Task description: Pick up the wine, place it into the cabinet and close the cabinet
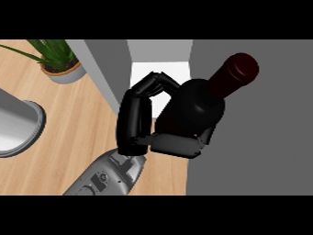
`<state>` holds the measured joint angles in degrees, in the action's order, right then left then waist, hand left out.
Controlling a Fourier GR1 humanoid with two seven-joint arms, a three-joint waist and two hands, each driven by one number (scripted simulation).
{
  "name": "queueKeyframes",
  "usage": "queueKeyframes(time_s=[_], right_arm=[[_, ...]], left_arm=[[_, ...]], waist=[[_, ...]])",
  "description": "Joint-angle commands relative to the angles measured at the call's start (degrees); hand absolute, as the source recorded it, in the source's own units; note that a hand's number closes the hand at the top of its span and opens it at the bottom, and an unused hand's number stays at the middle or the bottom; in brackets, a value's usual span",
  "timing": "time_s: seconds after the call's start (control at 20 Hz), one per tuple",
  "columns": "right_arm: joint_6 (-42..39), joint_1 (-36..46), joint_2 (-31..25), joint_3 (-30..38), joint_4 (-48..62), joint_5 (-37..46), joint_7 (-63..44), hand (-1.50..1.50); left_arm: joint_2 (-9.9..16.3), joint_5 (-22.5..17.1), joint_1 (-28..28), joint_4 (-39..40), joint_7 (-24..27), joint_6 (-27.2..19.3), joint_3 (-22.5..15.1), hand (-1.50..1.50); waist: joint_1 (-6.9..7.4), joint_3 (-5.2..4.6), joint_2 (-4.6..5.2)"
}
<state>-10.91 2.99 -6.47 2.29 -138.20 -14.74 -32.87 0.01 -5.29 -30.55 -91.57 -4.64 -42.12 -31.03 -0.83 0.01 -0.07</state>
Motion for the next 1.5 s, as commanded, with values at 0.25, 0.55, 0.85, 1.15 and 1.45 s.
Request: queueKeyframes(time_s=[0.25, 0.55, 0.85, 1.15, 1.45], right_arm=[[0.9, -0.2, -0.9, 0.5, -8.3, -3.2, -4.8, -1.50], [2.2, 0.3, -1.7, 2.1, -10.4, -6.4, -7.4, -1.50], [1.7, 1.3, -2.6, 3.0, -8.4, -6.2, -7.1, -1.50], [1.4, -0.7, -0.8, 0.5, -9.3, -3.7, -5.0, -1.50], [1.2, 0.4, -1.6, 4.3, -6.1, -6.5, -3.4, -1.50]], left_arm=[[0.0, -8.5, -1.0, 5.5, 7.3, -2.4, 0.4, 1.50], [0.0, -11.5, -0.2, 7.3, 12.2, -4.3, -0.7, 1.50], [0.0, -8.7, 2.3, 15.1, 18.2, -3.2, -1.4, 1.50], [0.0, -10.2, 0.4, 22.5, 23.5, 0.8, 3.0, 1.50], [0.0, -12.1, 1.3, 23.0, 26.8, 1.4, 5.1, 1.50]], waist=[[-0.08, -0.04, 0.06], [-0.22, -0.03, -0.02], [-0.20, -0.03, 0.03], [-0.26, -0.03, 0.09], [0.27, -0.01, 0.03]])
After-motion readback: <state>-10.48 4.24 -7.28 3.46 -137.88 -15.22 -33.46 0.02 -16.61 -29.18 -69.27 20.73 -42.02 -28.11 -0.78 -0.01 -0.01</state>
